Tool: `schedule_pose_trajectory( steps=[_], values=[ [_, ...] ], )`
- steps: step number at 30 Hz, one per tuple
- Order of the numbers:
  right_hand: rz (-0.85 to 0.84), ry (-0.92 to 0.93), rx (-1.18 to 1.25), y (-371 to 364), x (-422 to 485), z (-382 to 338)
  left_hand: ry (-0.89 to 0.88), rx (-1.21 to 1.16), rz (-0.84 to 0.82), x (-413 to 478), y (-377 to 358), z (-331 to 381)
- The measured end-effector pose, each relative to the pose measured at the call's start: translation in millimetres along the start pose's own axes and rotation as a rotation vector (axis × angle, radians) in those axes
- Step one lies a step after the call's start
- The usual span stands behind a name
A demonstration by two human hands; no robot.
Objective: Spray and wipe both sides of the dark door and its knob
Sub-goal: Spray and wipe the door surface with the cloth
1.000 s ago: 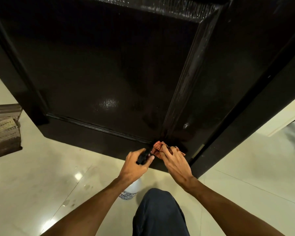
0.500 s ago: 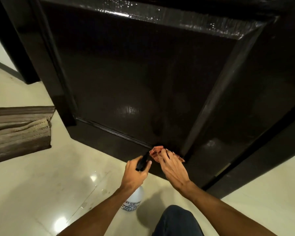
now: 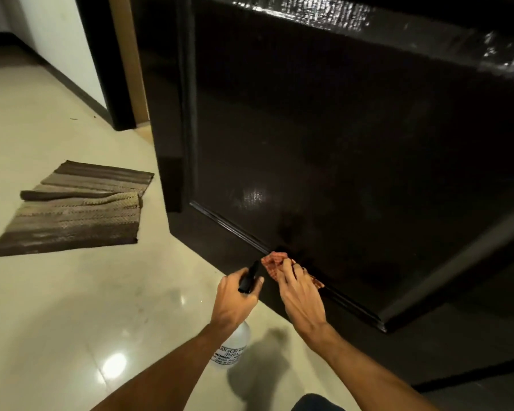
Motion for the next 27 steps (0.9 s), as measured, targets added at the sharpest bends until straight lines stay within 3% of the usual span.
schedule_pose_trajectory(
  steps=[7, 12, 16, 18, 23, 27],
  values=[
    [-0.07, 0.0, -0.011, -5.4, 21.4, -17.2, -0.013, -0.007, 0.072, 28.3, 63.0, -21.3],
    [0.07, 0.129, -0.053, 35.5, 117.1, -89.8, 0.033, -0.054, 0.154, 49.0, 110.1, -36.6],
    [0.07, 0.15, -0.039, 46.3, 161.7, -119.5, -0.02, -0.047, 0.22, 72.2, 145.7, -42.2],
    [0.033, 0.197, -0.095, 39.2, 170.7, -131.8, -0.017, -0.033, 0.227, 84.5, 157.3, -51.9],
    [0.182, 0.301, -0.215, 75.4, 232.1, -171.4, -0.024, -0.039, 0.27, 112.9, 175.0, -57.4],
    [0.145, 0.428, -0.419, 77.4, 235.8, -179.4, -0.024, -0.053, 0.274, 124.8, 184.2, -50.0]
  ],
)
Point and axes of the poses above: each hand's wrist, its own x-axis towards the middle knuckle, its own y-axis out of the back of the hand, z = x × y, the point moved 8 cm from there along x, towards the middle knuckle, and after that the axes turned 3 degrees about z, right-handed, at the moved point
